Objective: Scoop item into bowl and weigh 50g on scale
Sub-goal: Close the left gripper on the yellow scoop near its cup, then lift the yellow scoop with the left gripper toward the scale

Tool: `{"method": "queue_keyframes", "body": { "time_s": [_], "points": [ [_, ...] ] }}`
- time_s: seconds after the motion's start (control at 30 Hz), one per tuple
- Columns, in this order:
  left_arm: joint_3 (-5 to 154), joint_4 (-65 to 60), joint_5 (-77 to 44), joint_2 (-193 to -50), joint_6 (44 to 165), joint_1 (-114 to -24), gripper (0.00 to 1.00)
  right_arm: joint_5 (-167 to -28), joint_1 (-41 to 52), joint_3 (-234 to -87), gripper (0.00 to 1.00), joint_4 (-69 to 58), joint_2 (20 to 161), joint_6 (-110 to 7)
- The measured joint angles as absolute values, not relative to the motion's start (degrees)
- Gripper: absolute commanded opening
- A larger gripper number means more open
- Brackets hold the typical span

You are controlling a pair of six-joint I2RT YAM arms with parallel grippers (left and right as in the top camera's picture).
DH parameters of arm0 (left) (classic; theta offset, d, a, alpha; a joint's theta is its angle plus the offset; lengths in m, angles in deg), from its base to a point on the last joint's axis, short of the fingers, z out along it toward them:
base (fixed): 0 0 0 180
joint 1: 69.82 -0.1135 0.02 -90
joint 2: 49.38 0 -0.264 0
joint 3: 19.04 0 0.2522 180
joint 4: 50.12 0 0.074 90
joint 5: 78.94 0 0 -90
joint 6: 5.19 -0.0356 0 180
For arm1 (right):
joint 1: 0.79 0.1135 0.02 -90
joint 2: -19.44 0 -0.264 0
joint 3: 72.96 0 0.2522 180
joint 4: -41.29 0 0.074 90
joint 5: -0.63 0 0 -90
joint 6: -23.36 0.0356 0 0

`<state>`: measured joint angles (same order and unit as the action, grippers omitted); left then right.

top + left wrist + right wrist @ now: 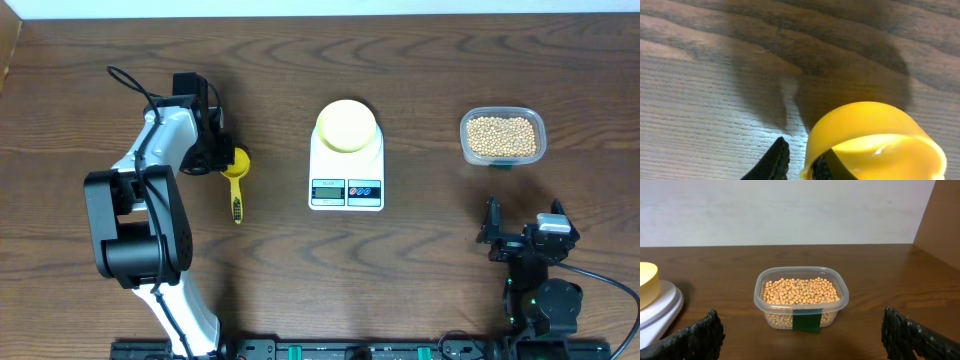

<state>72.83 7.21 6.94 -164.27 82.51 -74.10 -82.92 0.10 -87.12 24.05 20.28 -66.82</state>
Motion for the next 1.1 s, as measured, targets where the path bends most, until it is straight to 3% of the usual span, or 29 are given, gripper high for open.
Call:
{"method": "queue_keyframes", "body": {
  "time_s": [0.17, 0.8, 1.1],
  "points": [
    [72.83, 7.11, 6.94, -164.27, 82.48, -74.1, 0.08, -82.92, 0.1, -87.1, 0.99, 24.05, 20.28, -66.82],
    [72.83, 7.15, 6.92, -163.83, 82.68, -74.1, 0.07, -82.92, 0.1, -87.12, 0.99, 24.05, 20.28, -66.82],
    [72.83, 7.32, 6.92, -154.06, 85.22, -74.1, 0.07, -82.92, 0.1, -87.12, 0.99, 24.05, 20.28, -66.82]
  ]
}}
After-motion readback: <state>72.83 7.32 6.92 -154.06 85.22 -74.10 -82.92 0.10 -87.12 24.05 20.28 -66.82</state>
